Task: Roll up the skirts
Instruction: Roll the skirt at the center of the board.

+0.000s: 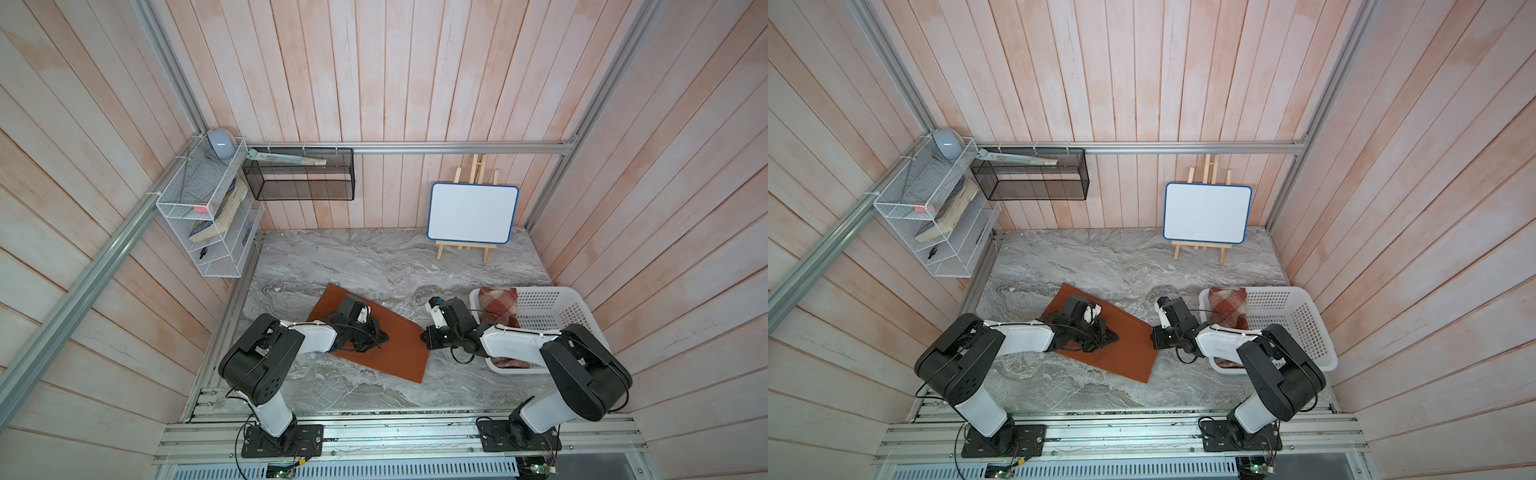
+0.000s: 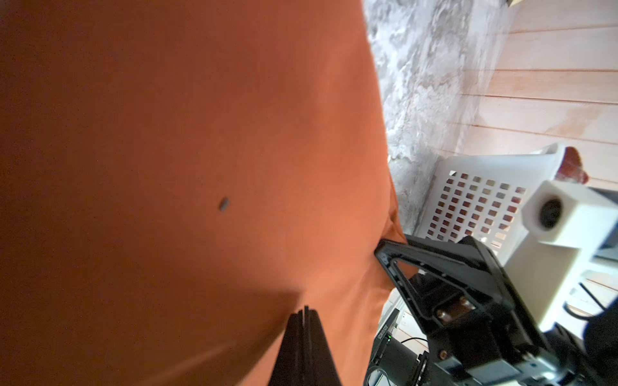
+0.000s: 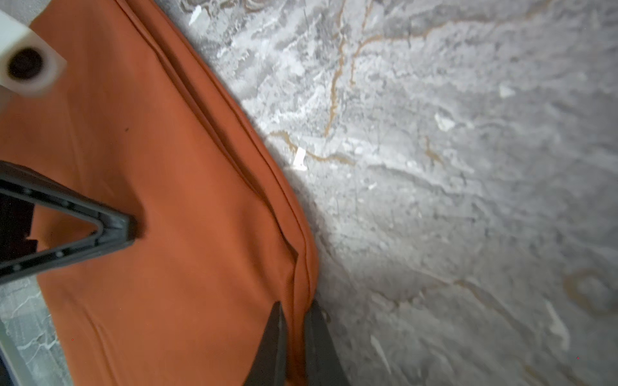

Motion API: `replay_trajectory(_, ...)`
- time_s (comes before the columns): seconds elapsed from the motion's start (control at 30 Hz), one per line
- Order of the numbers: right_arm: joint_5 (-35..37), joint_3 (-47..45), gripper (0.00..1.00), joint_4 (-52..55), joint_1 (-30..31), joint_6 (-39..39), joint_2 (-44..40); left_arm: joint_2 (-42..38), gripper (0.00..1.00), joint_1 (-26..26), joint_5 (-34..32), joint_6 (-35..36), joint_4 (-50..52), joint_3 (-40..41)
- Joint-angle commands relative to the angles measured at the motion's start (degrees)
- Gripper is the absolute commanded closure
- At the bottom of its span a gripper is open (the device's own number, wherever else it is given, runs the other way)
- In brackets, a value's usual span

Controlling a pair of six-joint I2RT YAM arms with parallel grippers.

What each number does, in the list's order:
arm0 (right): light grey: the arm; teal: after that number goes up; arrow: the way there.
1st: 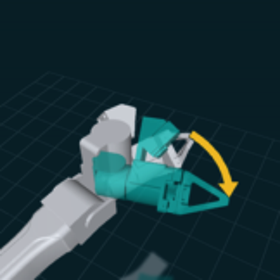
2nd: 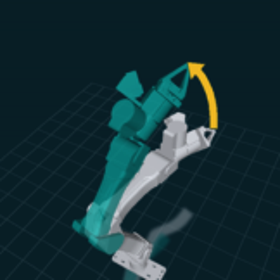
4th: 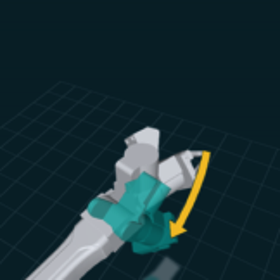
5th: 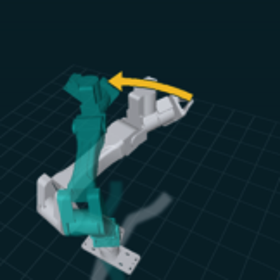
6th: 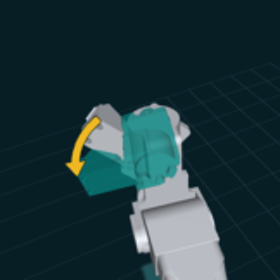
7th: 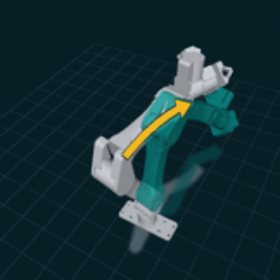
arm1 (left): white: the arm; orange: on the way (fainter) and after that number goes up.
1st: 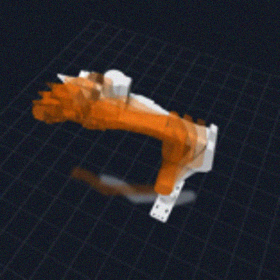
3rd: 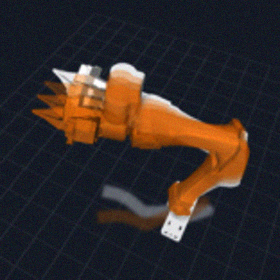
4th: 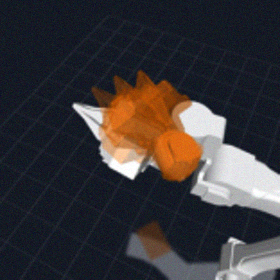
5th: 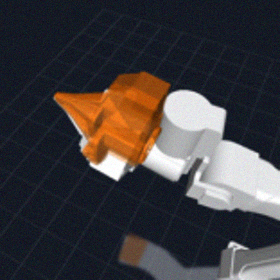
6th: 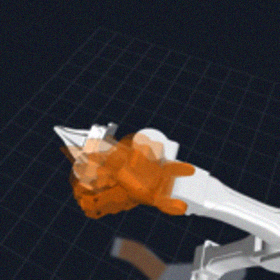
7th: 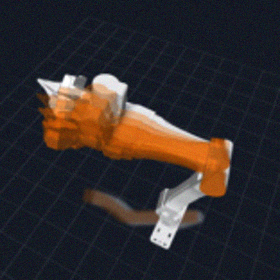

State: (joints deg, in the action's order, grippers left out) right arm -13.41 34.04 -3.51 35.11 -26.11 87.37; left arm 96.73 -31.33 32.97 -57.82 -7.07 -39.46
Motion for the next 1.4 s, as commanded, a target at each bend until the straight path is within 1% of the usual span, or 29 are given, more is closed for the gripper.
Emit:
replay_trajectory(0.0,0.02,-2.52,1.0,9.28,0.39,-3.2,-1.41,-0.72,1.0,0.08,-0.97,2.1,2.21,1.25)
replay_trajectory(0.1,-1.67,-4.37,1.0,9.63,0.39,-4.27,-3.8,1.33,1.0,0.18,-0.27,1.94,0.68,1.11)
replay_trajectory(0.2,-3.77,-5.35,0.9,10.31,0.47,-4.04,-5.18,2.54,1.0,-0.11,0.43,0.94,-1.56,1.65)
replay_trajectory(0.3,-5.94,-6.59,0.72,8.65,0.44,-4.48,-6.42,3.15,1.0,-0.31,0.49,0.88,-2.31,2.17)
replay_trajectory(0.37,-8.78,-7.27,0.71,6.53,0.4,-4.0,-6.36,3.53,1.0,-0.26,0.52,1.02,-2.69,2.22)
replay_trajectory(0.43,-8.91,-7.17,0.65,6.01,0.41,-3.89,-5.59,3.88,1.0,-0.3,0.6,0.95,-3.3,2.46)
replay_trajectory(0.47,-8.35,-7.23,0.62,6.62,0.42,-3.77,-5.31,4.05,1.0,-0.31,0.77,0.8,-3.62,2.54)
replay_trajectory(0.53,-6.04,-7.28,0.61,8.23,0.73,-3.69,-5.82,4.16,1.0,-0.31,1.04,0.6,-4.33,2.76)
replay_trajectory(0.63,-0.48,-6.53,0.61,12.8,1.29,-4.55,-7.24,4.39,1.0,-0.3,1.28,0.75,-4.53,2.58)
replay_trajectory(0.77,5.74,-6.03,0.59,18.06,3.63,-8.13,-9.15,4.49,1.0,-0.26,1.75,0.2,-5.11,2.67)
replay_trajectory(0.83,6.91,-6.6,0.59,18.27,4.87,-9.25,-9.52,4.41,1.0,-0.22,1.66,-0.22,-5.49,2.98)
replay_trajectory(0.97,7.27,-6.76,0.6,17.55,5.58,-8.62,-8.69,4.42,1.0,-0.28,1.83,-0.18,-5.63,2.77)
replay_trajectory(1.03,6.1,-6.43,0.63,17.15,5.58,-8.35,-8.1,4.35,1.0,-0.31,1.77,-0.06,-5.28,2.68)
replay_trajectory(1.07,5.32,-7.16,0.66,15.49,5.58,-8.53,-8.16,4.24,1.0,-0.3,1.74,-0.12,-5.48,2.89)
replay_trajectory(1.2,3.69,-7.66,0.93,13.83,5.67,-8.96,-10.17,3.91,1.0,-0.3,1.41,-0.18,-5.46,3.21)
replay_trajectory(1.23,3.54,-7.43,0.97,14.15,5.75,-9.12,-11.33,3.91,1.0,-0.31,1.39,-0.17,-5.41,3.1)
replay_trajectory(1.37,0.78,-6.79,0.98,15.24,5.84,-10.32,-16.04,3.73,1.0,-0.3,0.88,0.39,-4.24,2.4)
